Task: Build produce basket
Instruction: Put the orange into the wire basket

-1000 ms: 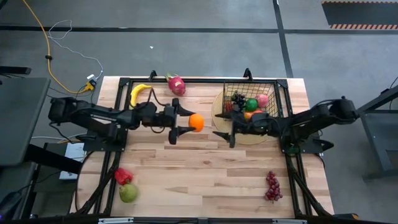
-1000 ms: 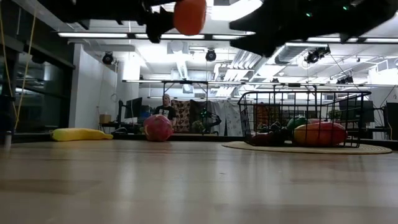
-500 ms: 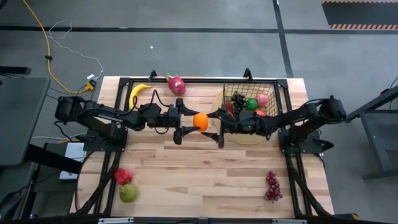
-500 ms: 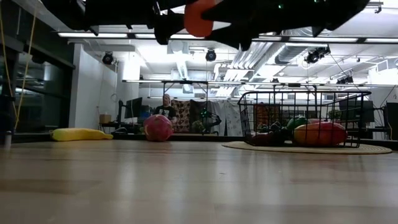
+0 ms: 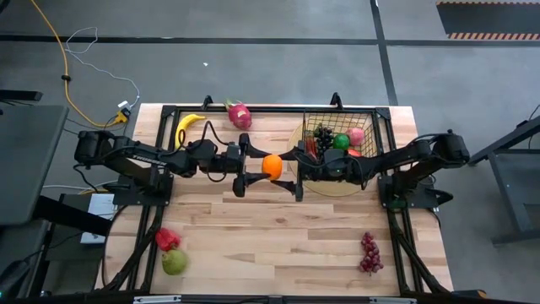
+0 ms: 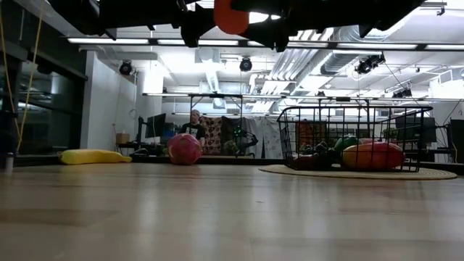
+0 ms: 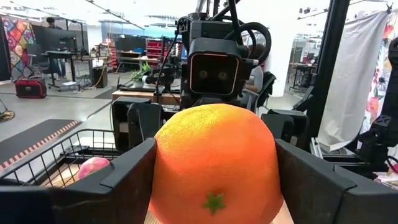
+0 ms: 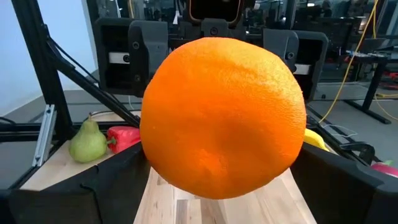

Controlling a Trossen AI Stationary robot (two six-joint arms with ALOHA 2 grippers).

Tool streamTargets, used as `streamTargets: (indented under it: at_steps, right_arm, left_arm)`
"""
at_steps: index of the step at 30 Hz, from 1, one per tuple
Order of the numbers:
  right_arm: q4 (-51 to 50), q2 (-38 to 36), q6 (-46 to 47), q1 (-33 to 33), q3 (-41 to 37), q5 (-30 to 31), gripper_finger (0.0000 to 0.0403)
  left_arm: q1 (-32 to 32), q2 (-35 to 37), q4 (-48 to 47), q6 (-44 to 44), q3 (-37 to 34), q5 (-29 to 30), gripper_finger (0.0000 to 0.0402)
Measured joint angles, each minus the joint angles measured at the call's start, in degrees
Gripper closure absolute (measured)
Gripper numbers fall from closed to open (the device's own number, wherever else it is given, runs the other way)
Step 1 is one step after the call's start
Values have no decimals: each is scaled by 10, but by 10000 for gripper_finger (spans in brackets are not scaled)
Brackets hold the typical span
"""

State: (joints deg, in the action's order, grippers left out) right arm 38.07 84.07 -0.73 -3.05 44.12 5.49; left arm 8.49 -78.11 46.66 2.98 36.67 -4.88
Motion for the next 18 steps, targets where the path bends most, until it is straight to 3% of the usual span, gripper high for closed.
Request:
streamTargets:
  at_steps: [5,13,18]
  right_arm:
    - [2,0,5,0,0,0,54]
    - [2,0,7,0,0,-2,119]
    - [-35,-10,-23,0,0,2,122]
  left_arm:
    - [0,0,0,4,0,-4,121]
    - [0,0,-1,9,0,-8,84]
    - [7,14,-33,1,-1,-28,73]
